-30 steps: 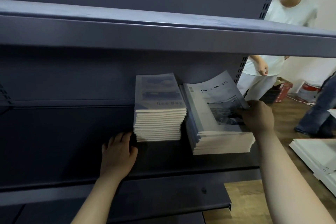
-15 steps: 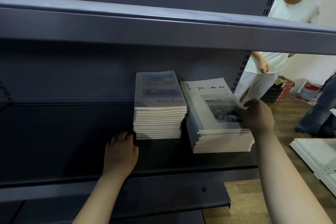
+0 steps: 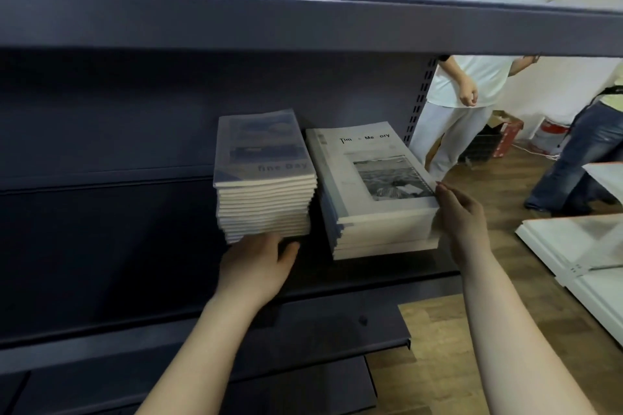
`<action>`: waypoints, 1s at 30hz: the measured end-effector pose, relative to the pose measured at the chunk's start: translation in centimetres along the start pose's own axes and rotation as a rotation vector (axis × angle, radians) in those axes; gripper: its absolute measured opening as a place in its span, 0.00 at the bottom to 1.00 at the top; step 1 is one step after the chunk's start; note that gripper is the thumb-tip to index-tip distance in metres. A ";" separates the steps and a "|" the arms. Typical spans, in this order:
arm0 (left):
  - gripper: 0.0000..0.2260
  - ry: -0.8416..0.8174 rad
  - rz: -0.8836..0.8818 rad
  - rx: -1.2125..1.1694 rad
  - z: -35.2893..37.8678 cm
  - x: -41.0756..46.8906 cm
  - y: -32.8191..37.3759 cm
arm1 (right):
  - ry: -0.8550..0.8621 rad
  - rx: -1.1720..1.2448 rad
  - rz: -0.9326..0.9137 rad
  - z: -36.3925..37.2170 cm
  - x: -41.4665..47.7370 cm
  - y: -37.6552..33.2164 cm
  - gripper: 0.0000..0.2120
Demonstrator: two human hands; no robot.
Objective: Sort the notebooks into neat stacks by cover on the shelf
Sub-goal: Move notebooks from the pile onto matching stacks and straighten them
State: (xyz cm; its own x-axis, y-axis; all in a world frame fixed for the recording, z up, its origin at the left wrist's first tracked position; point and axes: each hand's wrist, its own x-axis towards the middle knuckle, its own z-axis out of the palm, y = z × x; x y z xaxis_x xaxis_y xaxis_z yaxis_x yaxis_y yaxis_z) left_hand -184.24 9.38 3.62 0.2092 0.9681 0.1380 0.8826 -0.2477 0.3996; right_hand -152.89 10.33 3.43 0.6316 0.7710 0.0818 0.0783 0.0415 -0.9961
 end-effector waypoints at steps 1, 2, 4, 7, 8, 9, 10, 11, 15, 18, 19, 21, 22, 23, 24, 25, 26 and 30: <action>0.16 -0.023 0.035 -0.213 0.3 0.2 0.8 | 0.016 0.026 0.021 0.0 -0.2 0.3 0.12; 0.17 -0.060 0.063 -0.443 0.6 0.4 1.9 | 0.031 0.036 0.039 0.0 -0.3 0.5 0.13; 0.27 -0.126 0.097 -0.736 1.3 0.9 3.9 | 0.048 0.053 0.060 0.1 -0.3 0.9 0.13; 0.31 -0.143 0.140 -0.701 2.5 1.6 6.1 | 0.079 0.027 0.065 0.5 -0.2 1.3 0.15; 0.31 -0.132 0.132 -0.684 2.9 1.9 6.5 | 0.098 0.017 0.055 0.6 -0.1 1.4 0.16; 0.31 -0.123 0.115 -0.667 3.2 2.1 6.8 | 0.111 0.015 0.039 0.7 0.0 1.4 0.16; 0.31 -0.115 0.100 -0.646 3.5 2.2 7.0 | 0.118 0.021 0.022 0.8 0.1 1.4 0.16; 0.31 -0.110 0.091 -0.617 3.6 2.2 7.1 | 0.124 0.028 0.012 0.8 0.1 1.4 0.16; 0.29 -0.103 0.106 -0.577 3.8 2.6 7.1 | 0.129 0.043 0.019 1.0 0.3 1.5 0.16; 0.29 -0.097 0.133 -0.571 4.0 3.0 7.2 | 0.119 0.068 0.010 1.0 0.3 1.5 0.15; 0.29 -0.091 0.137 -0.573 4.2 3.0 7.3 | 0.113 0.053 0.002 1.0 0.4 1.6 0.15; 0.29 -0.089 0.136 -0.601 4.6 3.0 7.2 | 0.099 -0.031 0.034 0.5 0.8 2.1 0.18; 0.30 -0.092 0.137 -0.620 4.7 3.0 7.2 | 0.056 -0.068 0.082 0.1 1.1 2.3 0.24; 0.31 -0.096 0.140 -0.645 4.8 3.0 7.2 | -0.021 -0.053 0.140 -0.4 1.5 2.6 0.31; 0.32 -0.100 0.140 -0.680 4.9 3.1 7.1 | -0.121 0.029 0.187 -0.7 1.6 2.9 0.36; 0.32 -0.104 0.129 -0.721 5.1 3.1 7.1 | -0.208 0.152 0.206 -0.9 1.6 3.2 0.37; 0.32 -0.110 0.107 -0.757 5.3 3.1 7.1 | -0.247 0.263 0.205 -1.0 1.6 3.5 0.36; 0.34 -0.150 0.015 -0.830 6.4 3.0 7.3 | -0.210 0.340 0.164 -0.3 1.1 4.5 0.31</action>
State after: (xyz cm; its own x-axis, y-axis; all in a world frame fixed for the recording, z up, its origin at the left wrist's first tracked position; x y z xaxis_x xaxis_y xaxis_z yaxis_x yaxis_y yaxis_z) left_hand -174.46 10.74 1.14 0.3238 0.9448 0.0507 0.2957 -0.1520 0.9431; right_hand -151.63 11.15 -0.96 0.4410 0.8960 -0.0520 -0.2909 0.0879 -0.9527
